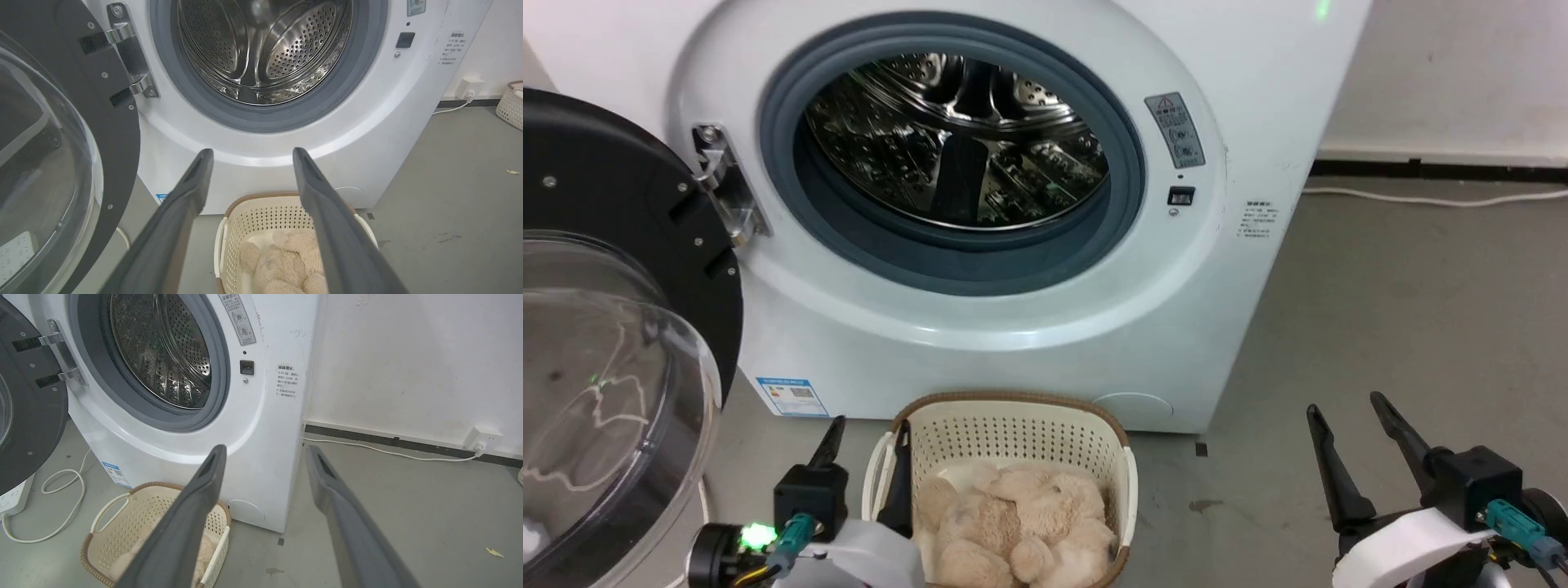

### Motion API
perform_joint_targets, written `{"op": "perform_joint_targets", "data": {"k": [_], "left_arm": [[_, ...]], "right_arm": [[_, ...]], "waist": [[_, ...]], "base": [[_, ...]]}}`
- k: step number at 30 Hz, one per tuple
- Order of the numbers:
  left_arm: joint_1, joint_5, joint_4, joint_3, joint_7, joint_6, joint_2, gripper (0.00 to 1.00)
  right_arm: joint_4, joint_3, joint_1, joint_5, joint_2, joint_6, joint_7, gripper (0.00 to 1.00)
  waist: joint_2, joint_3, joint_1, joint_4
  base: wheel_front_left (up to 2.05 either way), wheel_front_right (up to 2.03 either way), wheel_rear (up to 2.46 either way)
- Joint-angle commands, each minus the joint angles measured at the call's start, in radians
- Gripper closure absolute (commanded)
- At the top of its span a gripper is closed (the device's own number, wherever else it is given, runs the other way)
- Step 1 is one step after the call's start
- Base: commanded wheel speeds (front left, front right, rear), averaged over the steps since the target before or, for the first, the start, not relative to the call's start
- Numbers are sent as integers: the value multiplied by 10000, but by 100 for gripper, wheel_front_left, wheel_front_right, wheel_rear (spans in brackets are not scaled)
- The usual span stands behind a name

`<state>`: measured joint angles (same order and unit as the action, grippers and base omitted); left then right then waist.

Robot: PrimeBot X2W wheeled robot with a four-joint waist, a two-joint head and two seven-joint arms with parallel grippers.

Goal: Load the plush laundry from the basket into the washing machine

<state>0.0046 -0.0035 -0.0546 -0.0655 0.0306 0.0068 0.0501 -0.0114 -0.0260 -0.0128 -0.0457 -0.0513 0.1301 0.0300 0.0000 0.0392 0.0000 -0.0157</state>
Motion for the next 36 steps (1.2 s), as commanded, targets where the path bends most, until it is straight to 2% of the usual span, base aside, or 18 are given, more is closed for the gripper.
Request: {"op": "perform_joint_targets", "data": {"k": [1,26,36], "left_arm": [[-238,-75,-125,-140,115,28,0,0],[-1976,-436,-3352,-1032,496,-32,156,0],[-2809,-691,-4912,-1363,-11,-140,215,0]], "right_arm": [[-75,-45,41,-125,2,1,120,0],[-123,136,626,-1017,4,2,643,0],[-202,177,812,-1393,5,3,851,0]], "waist": [[0,121,0,-53],[0,1990,0,-880],[0,2642,0,-1153]], "base": [[0,0,0],[0,0,0],[0,0,0]]}}
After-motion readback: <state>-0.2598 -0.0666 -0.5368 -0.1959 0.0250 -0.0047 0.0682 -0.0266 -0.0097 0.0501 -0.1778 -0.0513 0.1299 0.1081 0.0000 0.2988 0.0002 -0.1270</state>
